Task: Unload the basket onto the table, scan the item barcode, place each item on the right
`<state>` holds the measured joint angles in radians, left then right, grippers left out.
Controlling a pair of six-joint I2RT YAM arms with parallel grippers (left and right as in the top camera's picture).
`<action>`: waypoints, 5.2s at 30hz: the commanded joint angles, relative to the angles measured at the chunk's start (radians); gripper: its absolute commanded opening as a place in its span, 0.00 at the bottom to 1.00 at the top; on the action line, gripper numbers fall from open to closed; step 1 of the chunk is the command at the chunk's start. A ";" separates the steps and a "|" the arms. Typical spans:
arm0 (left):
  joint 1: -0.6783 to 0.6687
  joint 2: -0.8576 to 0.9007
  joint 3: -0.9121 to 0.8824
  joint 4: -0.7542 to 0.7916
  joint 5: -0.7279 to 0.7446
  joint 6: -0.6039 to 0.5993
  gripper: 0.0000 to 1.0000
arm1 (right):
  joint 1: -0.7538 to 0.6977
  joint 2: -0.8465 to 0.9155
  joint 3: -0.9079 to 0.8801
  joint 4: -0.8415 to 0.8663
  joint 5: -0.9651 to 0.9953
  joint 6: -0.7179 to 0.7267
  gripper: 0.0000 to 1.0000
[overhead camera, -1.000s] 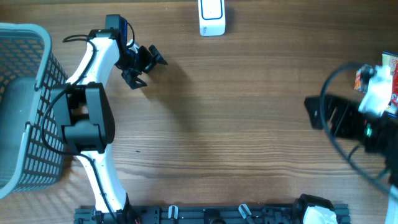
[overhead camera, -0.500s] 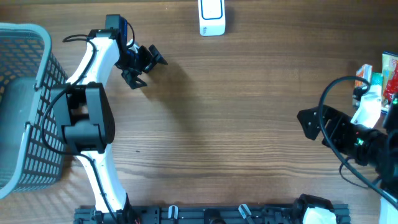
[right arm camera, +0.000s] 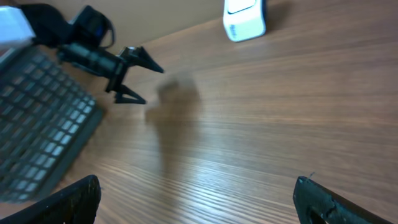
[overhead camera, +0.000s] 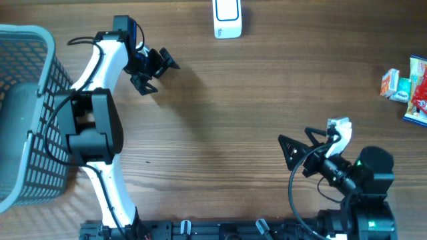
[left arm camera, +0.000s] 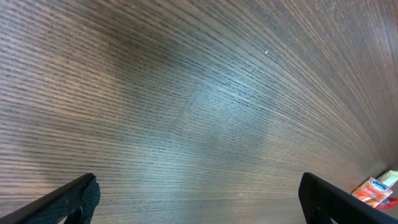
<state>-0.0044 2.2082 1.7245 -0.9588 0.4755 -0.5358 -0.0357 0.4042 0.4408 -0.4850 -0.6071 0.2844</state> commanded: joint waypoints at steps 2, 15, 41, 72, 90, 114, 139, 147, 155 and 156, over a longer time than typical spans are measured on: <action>0.002 -0.024 -0.004 0.000 -0.002 0.012 1.00 | 0.004 -0.129 -0.049 0.010 0.154 0.007 1.00; 0.002 -0.024 -0.004 0.000 -0.002 0.012 1.00 | 0.006 -0.401 -0.436 0.523 0.362 0.082 1.00; 0.002 -0.024 -0.004 0.000 -0.002 0.012 1.00 | 0.006 -0.401 -0.436 0.487 0.532 -0.222 1.00; -0.289 -0.880 -0.898 0.526 -0.225 0.611 1.00 | 0.006 -0.401 -0.436 0.487 0.532 -0.222 1.00; 0.099 -2.150 -1.431 0.529 -0.196 0.608 1.00 | 0.006 -0.401 -0.436 0.487 0.532 -0.222 1.00; 0.098 -2.205 -1.719 0.880 -0.439 0.532 1.00 | 0.006 -0.401 -0.436 0.487 0.532 -0.222 1.00; 0.074 -2.205 -1.719 0.880 -0.453 0.478 1.00 | 0.006 -0.401 -0.436 0.487 0.532 -0.222 1.00; 0.074 -2.205 -1.719 0.881 -0.451 0.478 1.00 | 0.006 -0.401 -0.436 0.487 0.532 -0.222 1.00; 0.074 -2.204 -1.719 0.882 -0.451 0.478 1.00 | 0.006 -0.401 -0.436 0.487 0.532 -0.222 1.00; 0.074 -2.204 -1.719 0.882 -0.451 0.478 1.00 | 0.006 -0.401 -0.436 0.487 0.532 -0.222 1.00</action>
<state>0.0738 0.0135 0.0128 -0.0750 0.0303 -0.0433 -0.0334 0.0116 0.0063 -0.0002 -0.0845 0.0620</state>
